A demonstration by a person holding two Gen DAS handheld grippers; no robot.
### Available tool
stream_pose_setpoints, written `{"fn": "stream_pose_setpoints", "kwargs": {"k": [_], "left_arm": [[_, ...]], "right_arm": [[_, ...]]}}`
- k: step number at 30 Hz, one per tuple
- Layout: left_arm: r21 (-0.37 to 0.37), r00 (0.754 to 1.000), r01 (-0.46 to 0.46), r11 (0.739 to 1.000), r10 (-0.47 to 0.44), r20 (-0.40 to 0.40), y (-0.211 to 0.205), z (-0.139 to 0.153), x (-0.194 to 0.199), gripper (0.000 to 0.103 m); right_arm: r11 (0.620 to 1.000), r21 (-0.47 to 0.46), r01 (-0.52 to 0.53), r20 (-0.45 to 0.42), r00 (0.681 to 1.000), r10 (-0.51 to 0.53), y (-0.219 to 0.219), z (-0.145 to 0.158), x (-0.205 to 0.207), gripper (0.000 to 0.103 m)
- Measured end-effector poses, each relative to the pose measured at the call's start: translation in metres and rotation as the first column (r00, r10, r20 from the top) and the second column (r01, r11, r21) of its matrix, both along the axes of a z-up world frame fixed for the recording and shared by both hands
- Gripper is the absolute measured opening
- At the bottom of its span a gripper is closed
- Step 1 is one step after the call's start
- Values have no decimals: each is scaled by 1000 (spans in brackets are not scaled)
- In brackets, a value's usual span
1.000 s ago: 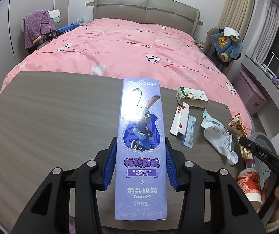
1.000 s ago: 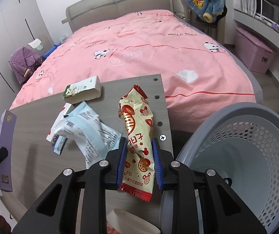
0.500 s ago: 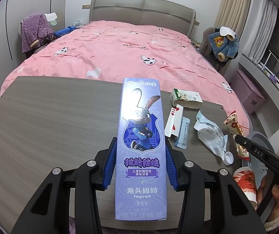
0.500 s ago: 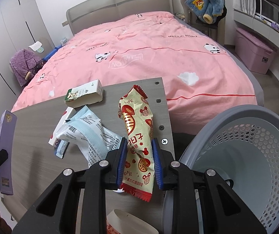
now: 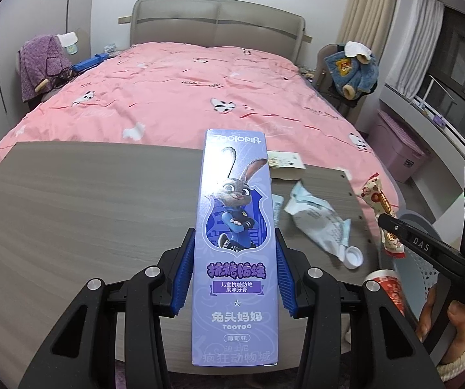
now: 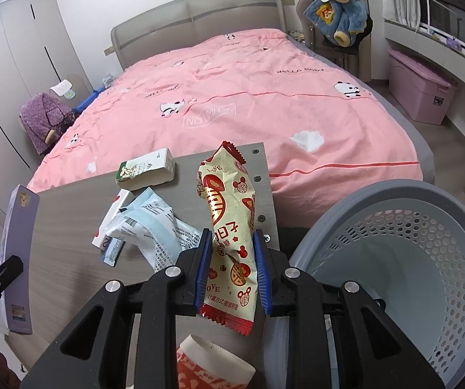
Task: Collect trash
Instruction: 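Lift the snack packet toward the wastebasket while the left gripper holds the box, then open both grippers over the wastebasket to drop the purple box and snack packet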
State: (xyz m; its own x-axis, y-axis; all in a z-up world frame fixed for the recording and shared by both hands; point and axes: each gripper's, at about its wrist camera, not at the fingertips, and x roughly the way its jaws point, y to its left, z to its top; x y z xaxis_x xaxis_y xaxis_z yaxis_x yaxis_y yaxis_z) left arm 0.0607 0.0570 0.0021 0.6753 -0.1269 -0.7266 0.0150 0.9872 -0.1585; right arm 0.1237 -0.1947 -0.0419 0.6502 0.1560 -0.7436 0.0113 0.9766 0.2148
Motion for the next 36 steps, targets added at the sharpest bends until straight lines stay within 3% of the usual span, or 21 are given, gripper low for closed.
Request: {"fn": "stream_pose_setpoints", "kwargs": {"k": [10,17,24,36], "left_arm": [[-17,991,129,991,-128,40,-45,17,-9,44],[-34,968,248,968,-246,57,-86,28,-16,44],[-25,919,390,920,-388,65,-144,35,-25,44],[-23,833,553,833,-554,-17,-236,8,-32,44]], "right_arm": [[998,5,61,36,997,-61,-31,17,-36,25],[990,9,143,47,989,-143,-69,26,-71,25],[976,1,219,41,975,-219,-107,25,-104,25],[948,19,318,-11,948,-318,-163,0,-144,25]]}}
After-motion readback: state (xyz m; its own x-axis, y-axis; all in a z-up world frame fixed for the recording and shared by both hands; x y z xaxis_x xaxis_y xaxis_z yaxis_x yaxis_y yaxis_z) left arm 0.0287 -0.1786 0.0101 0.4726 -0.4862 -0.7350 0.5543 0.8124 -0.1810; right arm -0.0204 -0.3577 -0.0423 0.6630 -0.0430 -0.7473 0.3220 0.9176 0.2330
